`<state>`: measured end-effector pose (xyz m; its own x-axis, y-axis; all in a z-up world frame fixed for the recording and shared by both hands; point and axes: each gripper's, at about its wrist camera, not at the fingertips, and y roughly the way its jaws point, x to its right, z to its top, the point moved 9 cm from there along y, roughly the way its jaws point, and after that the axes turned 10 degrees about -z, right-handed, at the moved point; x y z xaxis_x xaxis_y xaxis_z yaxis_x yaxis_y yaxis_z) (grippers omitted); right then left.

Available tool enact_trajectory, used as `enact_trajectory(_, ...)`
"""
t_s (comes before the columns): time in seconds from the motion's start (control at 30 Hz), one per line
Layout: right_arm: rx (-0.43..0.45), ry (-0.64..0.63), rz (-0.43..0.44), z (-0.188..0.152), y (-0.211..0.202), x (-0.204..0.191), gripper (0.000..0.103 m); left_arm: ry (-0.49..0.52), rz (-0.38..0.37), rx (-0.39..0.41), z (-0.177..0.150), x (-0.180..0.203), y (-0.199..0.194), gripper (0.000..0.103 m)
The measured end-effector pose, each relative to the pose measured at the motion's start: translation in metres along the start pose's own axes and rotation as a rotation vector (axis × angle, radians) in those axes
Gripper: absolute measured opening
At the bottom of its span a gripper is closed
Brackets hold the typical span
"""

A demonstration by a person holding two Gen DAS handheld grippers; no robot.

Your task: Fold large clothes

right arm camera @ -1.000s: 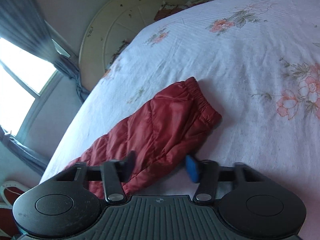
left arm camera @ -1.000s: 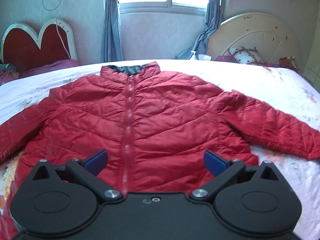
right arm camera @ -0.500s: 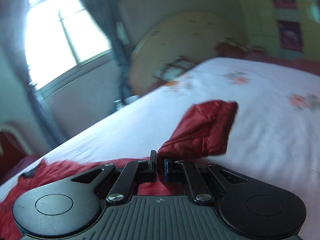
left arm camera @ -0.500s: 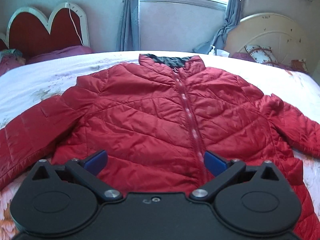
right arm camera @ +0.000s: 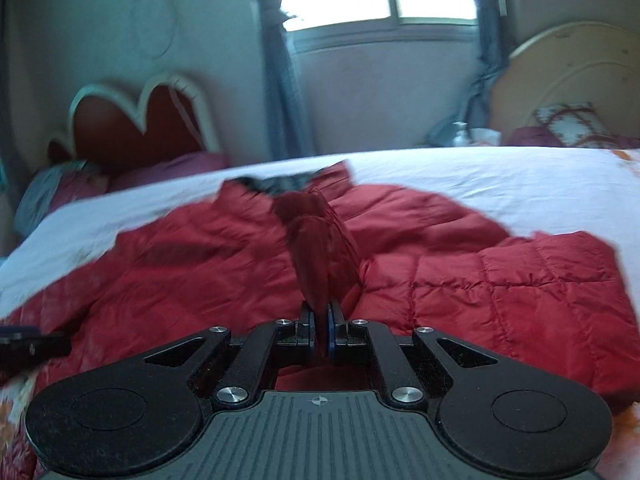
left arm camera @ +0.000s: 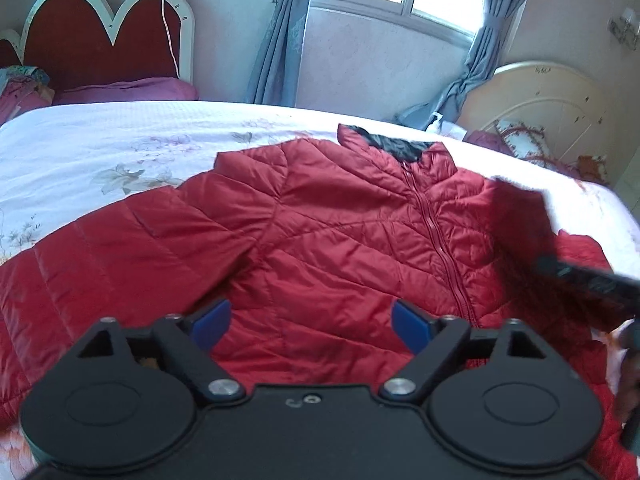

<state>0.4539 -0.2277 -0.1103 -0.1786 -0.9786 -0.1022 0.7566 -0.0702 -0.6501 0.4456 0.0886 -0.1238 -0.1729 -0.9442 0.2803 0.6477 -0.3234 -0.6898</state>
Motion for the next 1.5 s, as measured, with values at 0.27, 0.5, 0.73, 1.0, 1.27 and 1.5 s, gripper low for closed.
enact_trajectory(0.27,-0.081,-0.101,0.086,-0.026,0.035,-0.079,0.005,-0.049,-0.077,0.050,0.004,-0.016,-0.011,0.089)
enact_trajectory(0.5,-0.020,-0.190,0.056,-0.029,0.024,-0.086,0.051,-0.044,-0.148,0.049,0.013,0.000,0.008,0.099)
enact_trajectory(0.73,0.098,0.098,-0.128,-0.011,-0.036,0.044,0.024,-0.001,-0.210,-0.058,0.020,0.035,0.075,0.081)
enact_trajectory(1.0,0.096,0.430,-0.330,-0.028,-0.069,0.187,0.023,0.108,-0.173,-0.121,0.022,0.065,0.114,0.019)
enact_trajectory(1.27,0.057,0.451,-0.283,-0.040,-0.065,0.196,0.023,0.125,-0.081,0.166,0.061,0.039,0.046,0.018)
enact_trajectory(1.5,0.049,0.321,-0.213,-0.023,-0.047,0.168,0.023,0.028,-0.027,0.084,0.033,0.003,0.066,0.018)
